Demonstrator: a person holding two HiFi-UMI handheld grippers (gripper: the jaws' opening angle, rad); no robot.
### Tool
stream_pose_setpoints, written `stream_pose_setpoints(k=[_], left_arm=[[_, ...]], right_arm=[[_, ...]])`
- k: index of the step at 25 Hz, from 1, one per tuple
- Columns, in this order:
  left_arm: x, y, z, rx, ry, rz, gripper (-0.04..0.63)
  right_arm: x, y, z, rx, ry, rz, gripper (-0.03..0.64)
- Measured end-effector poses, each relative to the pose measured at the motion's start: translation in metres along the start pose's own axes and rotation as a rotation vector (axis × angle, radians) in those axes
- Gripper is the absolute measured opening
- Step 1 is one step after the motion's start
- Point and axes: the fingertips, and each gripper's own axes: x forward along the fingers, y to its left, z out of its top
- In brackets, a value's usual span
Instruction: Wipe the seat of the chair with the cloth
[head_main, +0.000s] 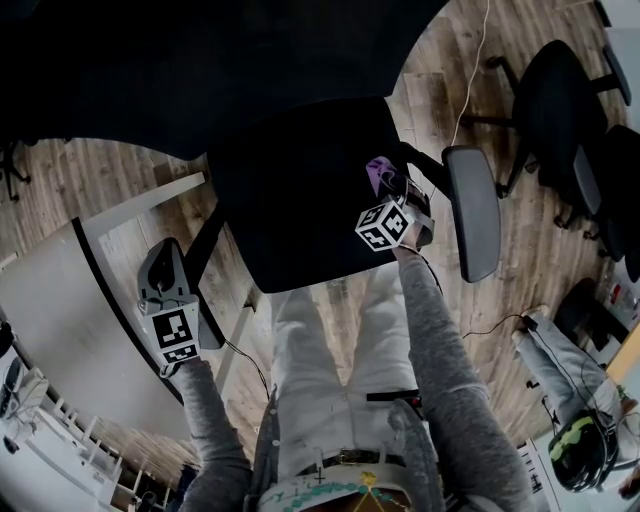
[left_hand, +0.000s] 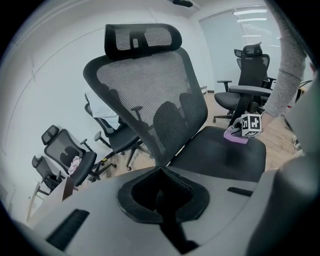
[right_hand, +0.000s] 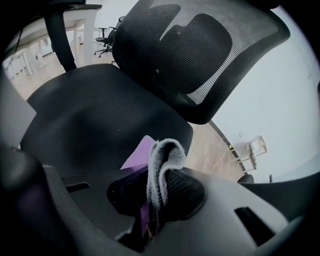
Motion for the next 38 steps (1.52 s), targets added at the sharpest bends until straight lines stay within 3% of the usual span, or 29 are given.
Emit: stream_pose_setpoints(k=[19,28,38], left_arm=[[-0.002,-0.001,0.002,-0.019,-0.004,-0.011,-0.002],[0.000,-0.002,0.002,-0.023,-0.003,-0.012,-0.002],[0.001,-0.002,0.003,-0.024,0.001,-0.019,-0.002]], right_arm=[[-0.007,-0.020,-0.023,0.095,0.037,-0.041,0.051],[-0.027,-0.013,-0.013,0.297,-0.016,-0.018,0.051],[-0.061,0.010,0.014,0.374,-0.132,0.085,0.051]])
